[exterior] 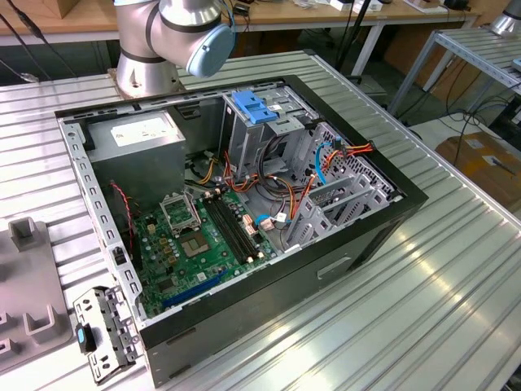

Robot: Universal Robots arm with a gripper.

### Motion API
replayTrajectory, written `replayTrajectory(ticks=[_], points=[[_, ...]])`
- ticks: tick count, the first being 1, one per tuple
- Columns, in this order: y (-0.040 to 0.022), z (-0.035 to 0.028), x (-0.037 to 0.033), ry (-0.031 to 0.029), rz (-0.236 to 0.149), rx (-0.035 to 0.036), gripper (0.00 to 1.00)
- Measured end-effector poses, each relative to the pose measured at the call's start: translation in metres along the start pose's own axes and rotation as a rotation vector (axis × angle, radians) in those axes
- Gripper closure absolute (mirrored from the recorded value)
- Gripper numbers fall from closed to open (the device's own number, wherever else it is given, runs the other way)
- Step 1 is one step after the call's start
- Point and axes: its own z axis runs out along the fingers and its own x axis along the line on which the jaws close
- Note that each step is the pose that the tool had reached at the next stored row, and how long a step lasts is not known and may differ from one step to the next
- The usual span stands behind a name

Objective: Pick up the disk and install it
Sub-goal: 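Pick up the disk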

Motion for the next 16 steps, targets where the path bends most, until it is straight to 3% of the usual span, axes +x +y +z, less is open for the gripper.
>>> replayTrajectory(ticks=[10,16], points=[[-0.0013,-0.0001,-0.0001,0.0007,0.000,-0.0002,0.63],[-0.0081,-0.0001,0.0000,0.0007,0.000,0.0000,0.63]])
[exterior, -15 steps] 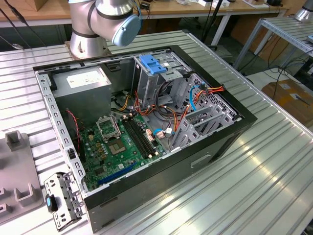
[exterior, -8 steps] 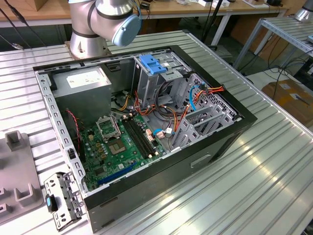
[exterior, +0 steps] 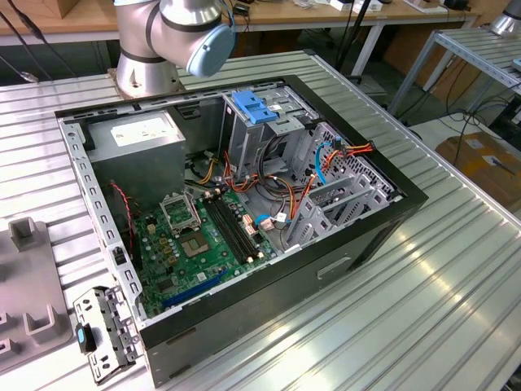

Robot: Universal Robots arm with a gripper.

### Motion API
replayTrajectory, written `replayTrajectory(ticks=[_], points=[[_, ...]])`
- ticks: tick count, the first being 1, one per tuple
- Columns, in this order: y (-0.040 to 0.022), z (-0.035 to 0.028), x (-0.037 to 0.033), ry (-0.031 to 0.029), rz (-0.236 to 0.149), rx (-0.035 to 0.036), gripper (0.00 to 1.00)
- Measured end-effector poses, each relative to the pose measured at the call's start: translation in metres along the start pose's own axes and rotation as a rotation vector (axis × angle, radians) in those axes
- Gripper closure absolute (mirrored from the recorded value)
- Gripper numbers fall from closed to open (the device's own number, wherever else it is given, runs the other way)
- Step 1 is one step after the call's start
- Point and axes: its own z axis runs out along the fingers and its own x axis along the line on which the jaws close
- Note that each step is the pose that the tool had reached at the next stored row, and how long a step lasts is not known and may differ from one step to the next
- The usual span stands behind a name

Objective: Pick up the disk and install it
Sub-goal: 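Pick up the disk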

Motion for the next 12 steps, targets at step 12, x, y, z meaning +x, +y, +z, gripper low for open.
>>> replayTrajectory(ticks=[12], points=[[-0.0149,-0.0001,0.0000,-0.0001,0.000,0.0000,0.63]])
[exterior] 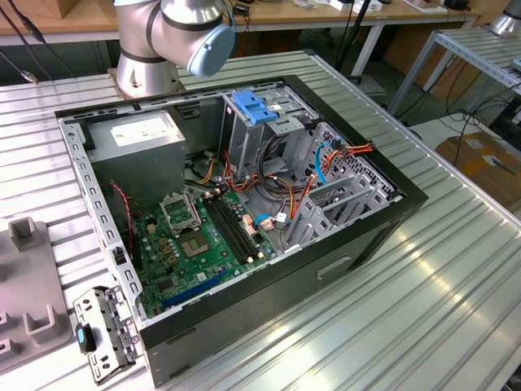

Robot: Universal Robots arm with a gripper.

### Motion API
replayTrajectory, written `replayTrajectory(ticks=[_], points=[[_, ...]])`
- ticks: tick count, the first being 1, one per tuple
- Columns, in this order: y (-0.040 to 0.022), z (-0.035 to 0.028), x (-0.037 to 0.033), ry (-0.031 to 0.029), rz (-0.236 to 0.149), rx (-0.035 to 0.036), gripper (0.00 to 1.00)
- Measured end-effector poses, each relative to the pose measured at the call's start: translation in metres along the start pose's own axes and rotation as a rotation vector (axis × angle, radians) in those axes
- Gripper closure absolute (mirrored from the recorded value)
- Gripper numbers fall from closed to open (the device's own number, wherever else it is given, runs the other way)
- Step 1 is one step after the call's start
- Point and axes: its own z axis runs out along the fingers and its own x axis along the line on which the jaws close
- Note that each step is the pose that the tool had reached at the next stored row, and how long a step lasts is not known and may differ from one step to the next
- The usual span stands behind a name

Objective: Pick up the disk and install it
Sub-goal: 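Pick up the disk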

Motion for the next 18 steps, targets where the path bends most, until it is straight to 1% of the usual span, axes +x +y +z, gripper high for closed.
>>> replayTrajectory(ticks=[14,18], points=[[-0.0173,-0.0001,-0.0001,0.0000,0.000,0.0000,0.63],[-0.0192,-0.0009,-0.0001,0.0001,0.000,-0.0001,0.63]])
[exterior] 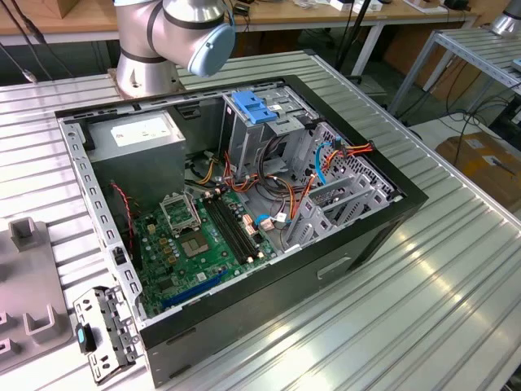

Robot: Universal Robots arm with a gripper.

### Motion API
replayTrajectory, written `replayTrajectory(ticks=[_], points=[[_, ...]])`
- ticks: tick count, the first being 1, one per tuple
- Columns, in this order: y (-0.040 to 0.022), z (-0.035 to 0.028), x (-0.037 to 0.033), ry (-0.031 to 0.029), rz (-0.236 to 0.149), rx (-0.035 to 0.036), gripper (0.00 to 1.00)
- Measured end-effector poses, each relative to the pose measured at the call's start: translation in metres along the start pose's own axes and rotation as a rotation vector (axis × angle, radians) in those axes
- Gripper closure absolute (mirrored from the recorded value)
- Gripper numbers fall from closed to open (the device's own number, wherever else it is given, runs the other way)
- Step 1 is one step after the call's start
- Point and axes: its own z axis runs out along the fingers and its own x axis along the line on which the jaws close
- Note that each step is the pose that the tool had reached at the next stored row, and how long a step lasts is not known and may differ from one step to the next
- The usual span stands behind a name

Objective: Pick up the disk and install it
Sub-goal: 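Pick up the disk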

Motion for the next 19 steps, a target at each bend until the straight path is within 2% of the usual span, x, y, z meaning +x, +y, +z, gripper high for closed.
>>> replayTrajectory(ticks=[5,11,19], points=[[-0.0021,-0.0028,-0.0001,-0.0001,0.000,0.0002,0.63],[-0.0154,-0.0030,-0.0001,-0.0001,0.000,0.0002,0.63],[-0.0365,-0.0032,-0.0002,-0.0001,0.000,0.0001,0.63]])
